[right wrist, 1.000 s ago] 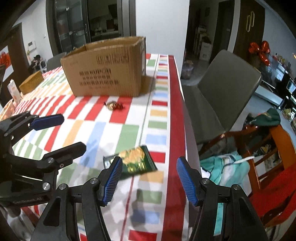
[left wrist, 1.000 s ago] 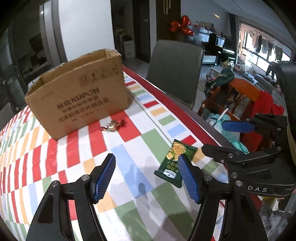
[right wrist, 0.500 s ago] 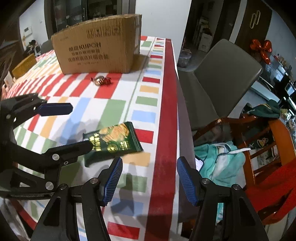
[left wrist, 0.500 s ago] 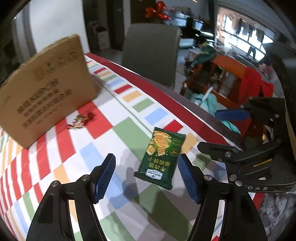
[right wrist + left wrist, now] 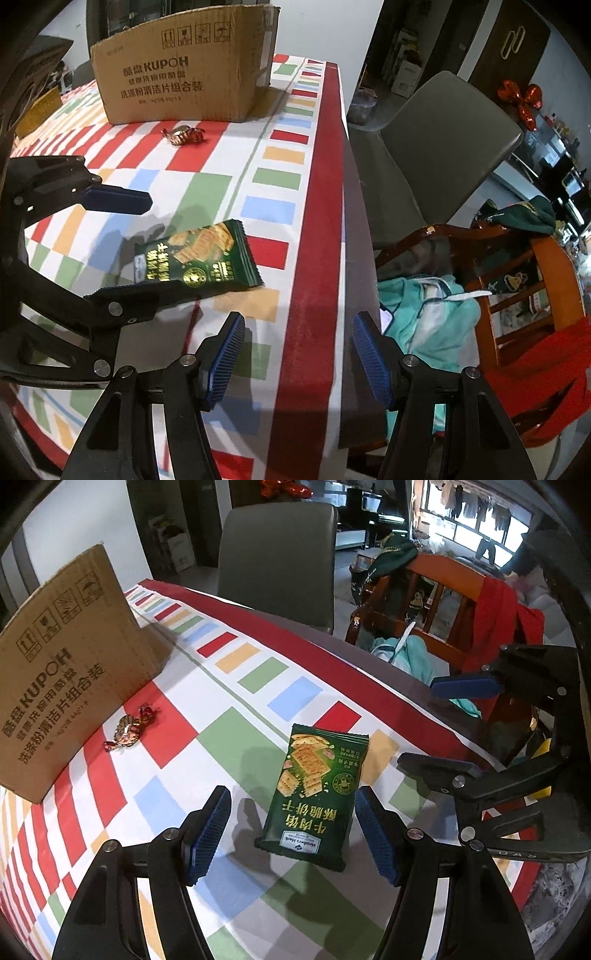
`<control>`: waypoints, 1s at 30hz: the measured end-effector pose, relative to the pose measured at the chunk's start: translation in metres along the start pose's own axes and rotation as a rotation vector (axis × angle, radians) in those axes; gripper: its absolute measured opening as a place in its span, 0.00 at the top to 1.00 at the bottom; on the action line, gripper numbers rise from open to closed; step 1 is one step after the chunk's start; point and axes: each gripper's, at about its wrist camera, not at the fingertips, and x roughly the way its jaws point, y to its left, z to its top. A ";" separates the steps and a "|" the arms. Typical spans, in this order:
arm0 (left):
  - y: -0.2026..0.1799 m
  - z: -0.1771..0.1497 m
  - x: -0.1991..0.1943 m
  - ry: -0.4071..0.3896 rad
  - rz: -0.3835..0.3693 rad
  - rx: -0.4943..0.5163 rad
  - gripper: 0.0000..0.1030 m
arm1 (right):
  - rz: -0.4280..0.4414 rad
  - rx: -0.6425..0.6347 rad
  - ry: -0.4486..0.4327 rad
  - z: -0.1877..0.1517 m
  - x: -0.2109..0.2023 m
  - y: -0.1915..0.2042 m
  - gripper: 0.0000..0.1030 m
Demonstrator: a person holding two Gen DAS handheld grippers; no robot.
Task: Organize snacks
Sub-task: 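Grasp the green cracker pack with the left tool, then grasp the wrapped chocolate candy with the right tool while the left tool holds the green pack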
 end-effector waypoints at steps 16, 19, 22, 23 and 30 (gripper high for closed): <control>0.000 -0.004 0.010 -0.012 0.002 -0.123 0.59 | 0.021 0.030 -0.003 -0.001 0.004 -0.007 0.40; 0.007 -0.008 0.004 -0.021 0.017 -0.182 0.59 | 0.021 0.018 -0.018 0.001 0.002 -0.002 0.40; 0.016 -0.015 -0.004 -0.033 0.042 -0.236 0.59 | 0.032 0.009 -0.028 0.004 0.000 0.004 0.40; 0.018 -0.017 -0.008 -0.039 0.047 -0.254 0.59 | 0.033 0.007 -0.030 0.005 0.000 0.005 0.40; 0.035 -0.031 -0.035 -0.079 0.138 -0.327 0.59 | 0.057 -0.011 -0.055 0.019 -0.003 0.018 0.40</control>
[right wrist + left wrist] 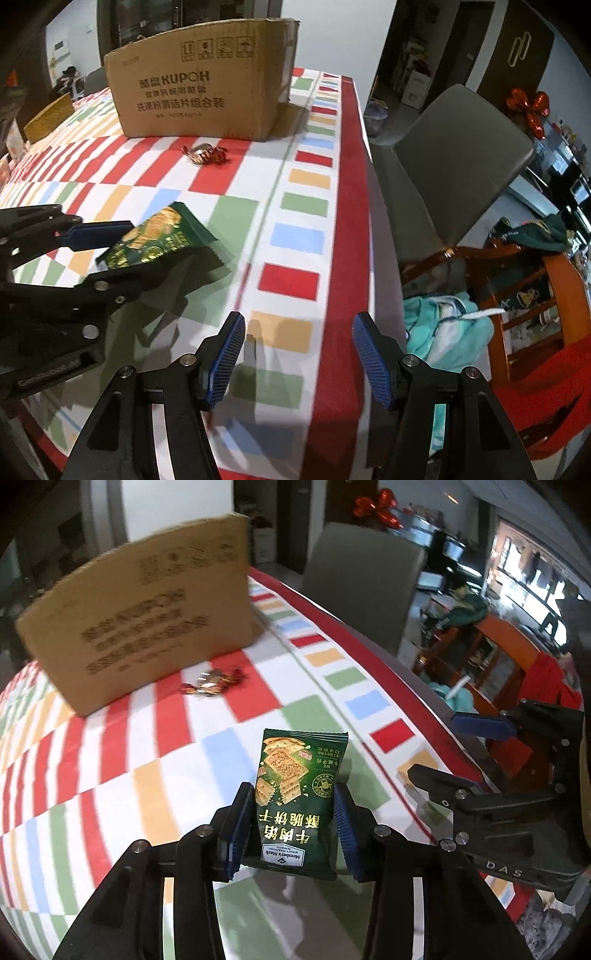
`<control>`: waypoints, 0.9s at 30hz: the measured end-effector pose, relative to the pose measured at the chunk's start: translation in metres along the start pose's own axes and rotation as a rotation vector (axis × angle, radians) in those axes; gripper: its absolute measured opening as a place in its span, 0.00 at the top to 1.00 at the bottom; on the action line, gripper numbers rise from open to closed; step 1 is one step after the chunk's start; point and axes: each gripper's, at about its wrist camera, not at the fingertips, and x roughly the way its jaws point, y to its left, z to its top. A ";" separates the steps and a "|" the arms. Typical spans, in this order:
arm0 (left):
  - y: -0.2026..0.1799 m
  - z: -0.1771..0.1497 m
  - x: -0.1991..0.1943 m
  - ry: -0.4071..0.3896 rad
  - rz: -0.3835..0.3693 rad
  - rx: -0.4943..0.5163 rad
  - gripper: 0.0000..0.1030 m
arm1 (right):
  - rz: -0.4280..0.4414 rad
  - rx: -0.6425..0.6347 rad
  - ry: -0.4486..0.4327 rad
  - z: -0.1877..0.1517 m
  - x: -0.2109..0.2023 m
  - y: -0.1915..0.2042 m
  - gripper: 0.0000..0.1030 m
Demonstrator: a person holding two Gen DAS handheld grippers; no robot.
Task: Organize snacks
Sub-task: 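Grasp the wrapped chocolate candy with the right tool while the left tool holds the green pack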
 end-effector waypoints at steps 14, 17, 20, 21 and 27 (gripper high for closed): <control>0.062 0.006 -0.030 -0.101 0.113 -0.153 0.59 | 0.084 -0.038 -0.074 0.049 0.005 0.037 0.40; 0.078 0.008 -0.033 -0.114 0.138 -0.196 0.59 | 0.099 -0.067 -0.091 0.065 0.010 0.047 0.40; 0.093 0.010 -0.033 -0.122 0.154 -0.236 0.59 | 0.110 -0.097 -0.098 0.083 0.017 0.056 0.40; 0.098 0.011 -0.033 -0.124 0.157 -0.248 0.59 | 0.107 -0.110 -0.100 0.090 0.020 0.061 0.40; 0.127 0.013 -0.035 -0.138 0.183 -0.330 0.59 | 0.089 -0.141 -0.122 0.115 0.033 0.080 0.40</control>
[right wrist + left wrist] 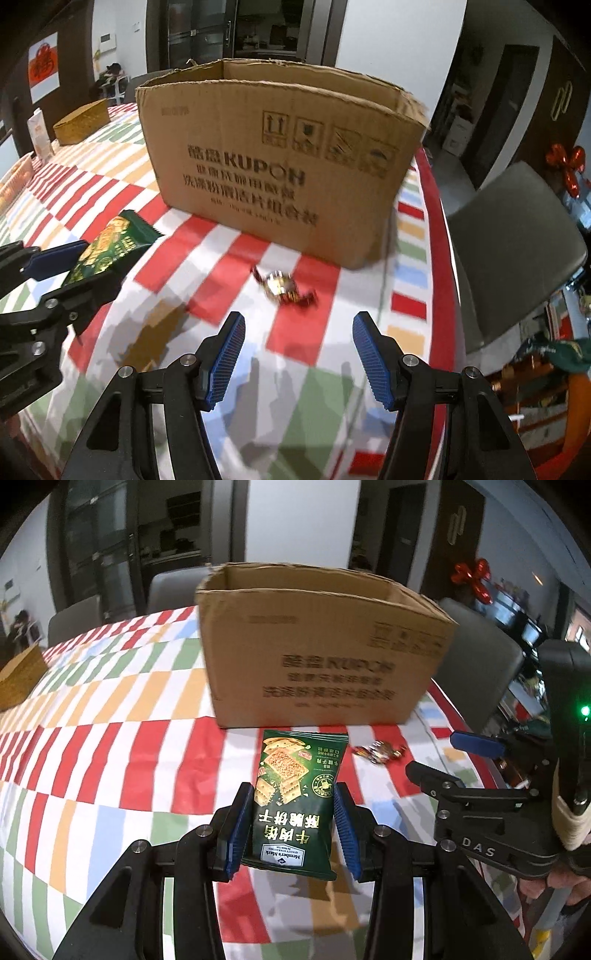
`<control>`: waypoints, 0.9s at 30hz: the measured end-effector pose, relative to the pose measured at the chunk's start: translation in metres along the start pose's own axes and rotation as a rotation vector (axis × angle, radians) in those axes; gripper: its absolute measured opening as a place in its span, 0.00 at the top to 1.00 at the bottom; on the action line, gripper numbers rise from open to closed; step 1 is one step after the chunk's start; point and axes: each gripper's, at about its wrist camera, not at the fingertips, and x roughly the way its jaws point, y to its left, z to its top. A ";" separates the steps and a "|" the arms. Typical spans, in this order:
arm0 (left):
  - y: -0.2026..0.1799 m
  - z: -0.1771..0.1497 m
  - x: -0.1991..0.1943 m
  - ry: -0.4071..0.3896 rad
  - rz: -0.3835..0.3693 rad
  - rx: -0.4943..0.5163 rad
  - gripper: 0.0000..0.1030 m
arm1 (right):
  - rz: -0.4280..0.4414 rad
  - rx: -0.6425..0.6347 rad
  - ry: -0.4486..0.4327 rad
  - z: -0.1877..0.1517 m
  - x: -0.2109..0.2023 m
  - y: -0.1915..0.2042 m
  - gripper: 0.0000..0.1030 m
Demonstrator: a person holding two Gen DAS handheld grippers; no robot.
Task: Organize snacks
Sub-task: 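Grasp the wrapped chocolate candy with the right tool while the left tool holds the green pack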
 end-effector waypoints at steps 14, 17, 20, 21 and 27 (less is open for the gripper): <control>0.003 0.012 0.022 0.022 0.018 -0.033 0.59 | 0.120 -0.025 0.020 0.025 0.036 -0.005 0.40; 0.000 0.013 0.026 0.025 0.006 -0.034 0.59 | 0.152 -0.016 0.029 0.027 0.040 -0.010 0.40; -0.002 0.013 0.030 0.028 0.003 -0.035 0.59 | 0.177 -0.022 0.051 0.028 0.047 -0.010 0.40; -0.001 0.012 0.032 0.033 0.000 -0.037 0.59 | 0.178 -0.030 0.060 0.028 0.049 -0.009 0.40; 0.004 0.012 0.038 0.047 0.008 -0.041 0.59 | 0.187 -0.036 0.116 0.026 0.069 -0.003 0.48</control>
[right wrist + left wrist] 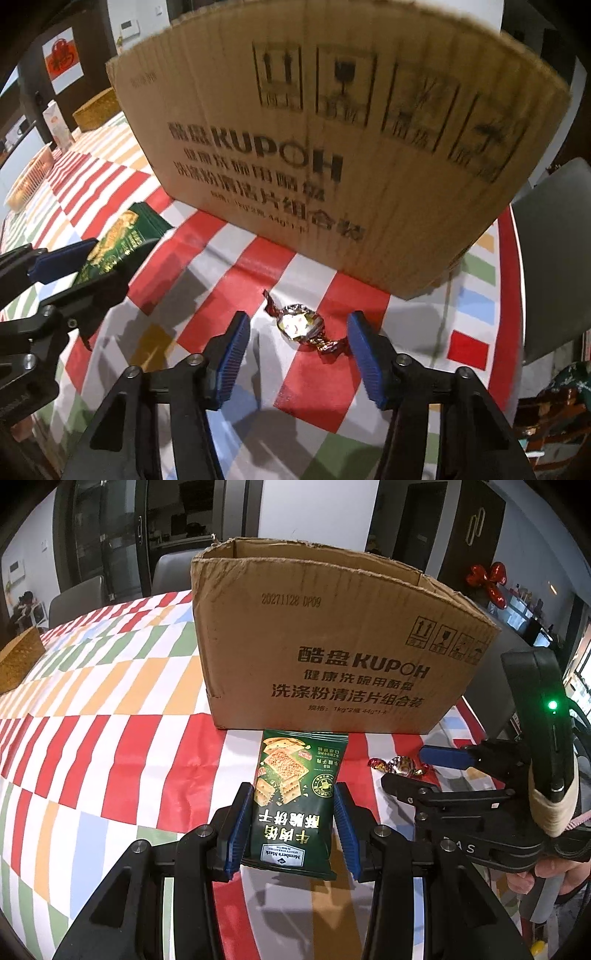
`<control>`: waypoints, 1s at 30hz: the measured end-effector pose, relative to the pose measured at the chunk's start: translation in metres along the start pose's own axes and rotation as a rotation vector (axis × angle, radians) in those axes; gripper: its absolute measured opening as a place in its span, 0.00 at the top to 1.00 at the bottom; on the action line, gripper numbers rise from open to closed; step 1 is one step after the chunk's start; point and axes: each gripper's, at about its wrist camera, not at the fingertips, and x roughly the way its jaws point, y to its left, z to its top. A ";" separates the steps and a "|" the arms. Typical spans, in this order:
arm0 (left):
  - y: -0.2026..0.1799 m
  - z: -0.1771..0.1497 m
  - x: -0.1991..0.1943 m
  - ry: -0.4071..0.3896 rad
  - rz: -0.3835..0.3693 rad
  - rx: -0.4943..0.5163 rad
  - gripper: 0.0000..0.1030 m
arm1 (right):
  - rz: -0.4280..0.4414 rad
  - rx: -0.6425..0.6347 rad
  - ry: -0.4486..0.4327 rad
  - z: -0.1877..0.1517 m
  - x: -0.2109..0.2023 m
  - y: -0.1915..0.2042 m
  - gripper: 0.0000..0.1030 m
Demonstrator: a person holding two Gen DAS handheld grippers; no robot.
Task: Organize snacks
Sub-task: 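Grasp the wrapped chocolate candy with the right tool while the left tool holds the green pack, then carry the green pack and candy over the box and open both tools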
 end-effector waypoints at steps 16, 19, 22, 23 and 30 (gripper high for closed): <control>-0.004 -0.003 -0.024 -0.037 -0.009 -0.003 0.59 | 0.016 0.044 -0.055 -0.017 -0.020 0.010 0.77; -0.008 -0.004 -0.037 -0.061 -0.014 0.004 0.59 | 0.011 0.056 -0.096 -0.020 -0.038 0.015 0.77; -0.011 -0.002 -0.052 -0.090 -0.021 0.010 0.59 | 0.022 0.074 -0.130 -0.023 -0.058 0.015 0.77; -0.012 -0.002 -0.057 -0.099 -0.022 0.013 0.59 | 0.021 0.080 -0.147 -0.024 -0.066 0.016 0.77; -0.020 0.003 -0.095 -0.173 -0.026 0.032 0.59 | -0.017 0.095 -0.241 -0.024 -0.112 0.015 0.77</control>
